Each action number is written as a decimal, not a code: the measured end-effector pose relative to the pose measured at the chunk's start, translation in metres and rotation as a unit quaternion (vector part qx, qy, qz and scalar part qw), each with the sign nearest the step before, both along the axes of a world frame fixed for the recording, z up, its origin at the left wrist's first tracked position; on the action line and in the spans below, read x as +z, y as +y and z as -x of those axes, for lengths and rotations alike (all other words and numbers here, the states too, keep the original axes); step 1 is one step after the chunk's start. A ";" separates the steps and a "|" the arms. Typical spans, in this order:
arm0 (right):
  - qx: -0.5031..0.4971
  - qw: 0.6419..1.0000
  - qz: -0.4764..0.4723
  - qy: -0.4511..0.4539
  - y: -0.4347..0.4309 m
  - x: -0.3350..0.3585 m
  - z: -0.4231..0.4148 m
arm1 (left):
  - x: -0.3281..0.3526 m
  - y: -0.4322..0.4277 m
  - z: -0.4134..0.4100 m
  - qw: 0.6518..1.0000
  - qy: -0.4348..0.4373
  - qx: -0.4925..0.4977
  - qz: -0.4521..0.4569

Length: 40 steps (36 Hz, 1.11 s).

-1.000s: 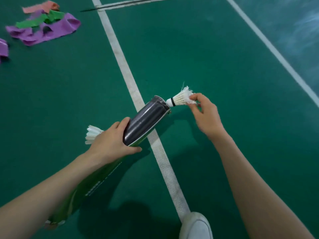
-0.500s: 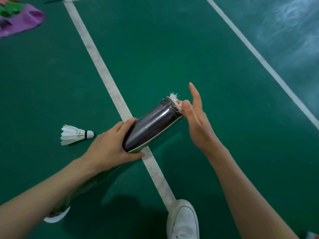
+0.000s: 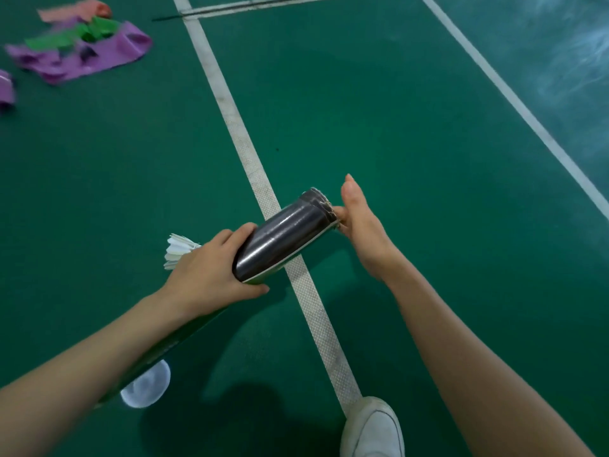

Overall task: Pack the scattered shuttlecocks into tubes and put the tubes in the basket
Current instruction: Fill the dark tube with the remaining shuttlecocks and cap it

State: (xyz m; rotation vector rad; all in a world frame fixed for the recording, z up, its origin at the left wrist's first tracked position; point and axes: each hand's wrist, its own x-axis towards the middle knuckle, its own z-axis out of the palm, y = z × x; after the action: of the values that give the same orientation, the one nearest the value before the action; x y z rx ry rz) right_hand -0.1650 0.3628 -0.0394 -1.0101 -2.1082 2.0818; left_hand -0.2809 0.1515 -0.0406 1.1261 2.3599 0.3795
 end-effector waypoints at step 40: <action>-0.067 0.947 -0.304 -0.082 -0.010 -0.041 0.053 | 0.000 -0.061 0.029 0.987 -0.012 0.153 0.045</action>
State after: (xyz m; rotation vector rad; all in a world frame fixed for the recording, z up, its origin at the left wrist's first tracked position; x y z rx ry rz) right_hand -0.2176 0.3525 -0.0804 -1.1986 -2.4306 1.1809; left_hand -0.3104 0.0909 -0.0406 0.7141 2.5043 0.3852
